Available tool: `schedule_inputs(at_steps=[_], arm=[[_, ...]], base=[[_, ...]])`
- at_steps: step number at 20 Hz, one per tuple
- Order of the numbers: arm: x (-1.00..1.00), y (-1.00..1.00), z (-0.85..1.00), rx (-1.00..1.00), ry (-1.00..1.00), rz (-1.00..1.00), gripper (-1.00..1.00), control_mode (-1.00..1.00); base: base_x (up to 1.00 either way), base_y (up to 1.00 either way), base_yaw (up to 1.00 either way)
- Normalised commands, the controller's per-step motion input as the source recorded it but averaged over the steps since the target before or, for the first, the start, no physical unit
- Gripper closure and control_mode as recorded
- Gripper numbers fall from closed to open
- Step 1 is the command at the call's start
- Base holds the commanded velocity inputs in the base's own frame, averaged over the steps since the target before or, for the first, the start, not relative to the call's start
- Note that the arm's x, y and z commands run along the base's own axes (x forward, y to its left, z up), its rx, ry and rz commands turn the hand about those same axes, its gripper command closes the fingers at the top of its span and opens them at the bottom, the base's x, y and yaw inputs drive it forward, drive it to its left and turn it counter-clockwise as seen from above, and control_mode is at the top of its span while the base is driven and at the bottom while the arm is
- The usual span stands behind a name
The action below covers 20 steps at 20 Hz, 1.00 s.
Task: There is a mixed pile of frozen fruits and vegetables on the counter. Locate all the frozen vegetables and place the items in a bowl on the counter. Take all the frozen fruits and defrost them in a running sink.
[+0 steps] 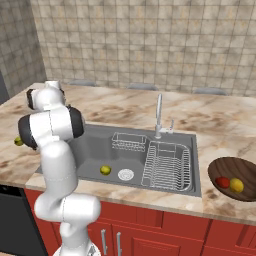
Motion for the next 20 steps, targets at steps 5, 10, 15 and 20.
schedule_inputs(at_steps=[5, 10, 15, 20], arm=[[-0.26, 0.79, 0.18, -0.03, 0.03, 0.01, -1.00, -1.00], [-0.11, 0.84, 0.09, -0.05, 0.01, 0.01, -1.00, -1.00], [-0.02, 0.72, 0.00, -0.03, 0.00, -0.05, -1.00, -1.00], [0.01, 0.66, -0.04, -0.03, 0.00, -0.07, -1.00, -1.00]], base=[[0.00, 0.00, 0.00], [0.00, 0.00, 0.00], [0.00, 0.00, 0.00], [0.00, 0.00, 0.00]])
